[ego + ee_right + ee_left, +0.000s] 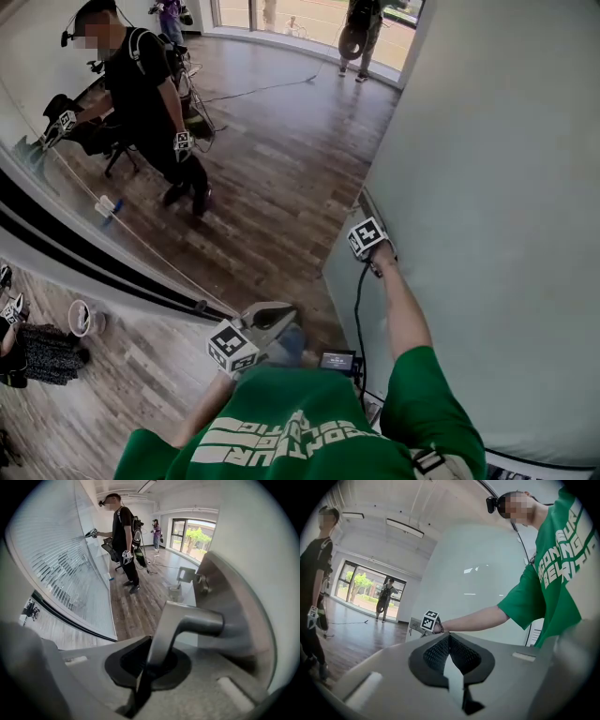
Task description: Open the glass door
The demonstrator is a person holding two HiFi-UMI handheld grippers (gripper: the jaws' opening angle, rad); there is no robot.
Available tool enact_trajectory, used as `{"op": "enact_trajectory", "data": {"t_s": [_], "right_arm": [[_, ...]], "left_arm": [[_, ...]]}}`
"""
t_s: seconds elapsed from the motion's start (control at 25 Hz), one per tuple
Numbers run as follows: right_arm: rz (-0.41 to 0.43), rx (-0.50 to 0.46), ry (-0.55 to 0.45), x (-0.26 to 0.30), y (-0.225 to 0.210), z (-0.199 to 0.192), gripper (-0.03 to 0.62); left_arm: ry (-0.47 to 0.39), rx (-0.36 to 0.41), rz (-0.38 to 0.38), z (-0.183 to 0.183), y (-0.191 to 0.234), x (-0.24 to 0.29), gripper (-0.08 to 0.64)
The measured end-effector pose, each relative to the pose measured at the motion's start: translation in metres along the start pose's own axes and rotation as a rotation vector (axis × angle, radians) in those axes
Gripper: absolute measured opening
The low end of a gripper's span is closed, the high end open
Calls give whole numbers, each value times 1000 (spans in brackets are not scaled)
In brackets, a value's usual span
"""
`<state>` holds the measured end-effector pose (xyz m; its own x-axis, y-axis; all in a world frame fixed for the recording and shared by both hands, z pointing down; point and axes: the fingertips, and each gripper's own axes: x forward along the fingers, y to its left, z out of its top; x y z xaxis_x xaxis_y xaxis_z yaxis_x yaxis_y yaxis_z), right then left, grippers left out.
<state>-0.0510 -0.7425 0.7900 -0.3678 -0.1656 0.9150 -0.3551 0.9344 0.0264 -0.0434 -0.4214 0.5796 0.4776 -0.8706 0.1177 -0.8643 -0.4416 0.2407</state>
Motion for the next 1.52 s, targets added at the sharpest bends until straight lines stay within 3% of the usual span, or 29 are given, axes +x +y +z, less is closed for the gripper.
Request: {"op": "enact_trajectory", "data": {"t_s": [0.52,0.8,1.24,1.52], "right_arm": [[-37,115,-3,2,-85,-28,-8],[-47,163,42,-11,-136,-42,-8],[-86,265,50,-25,-218,-75,-8],[-107,331,54,-27,-264,-105,-8]], "left_arm": [[8,-2,-127,13,28,97,14],[23,-10,-187,41,41,155,14],[59,1,-249,65,59,220,14],[78,12,-263,60,59,241,14]]}}
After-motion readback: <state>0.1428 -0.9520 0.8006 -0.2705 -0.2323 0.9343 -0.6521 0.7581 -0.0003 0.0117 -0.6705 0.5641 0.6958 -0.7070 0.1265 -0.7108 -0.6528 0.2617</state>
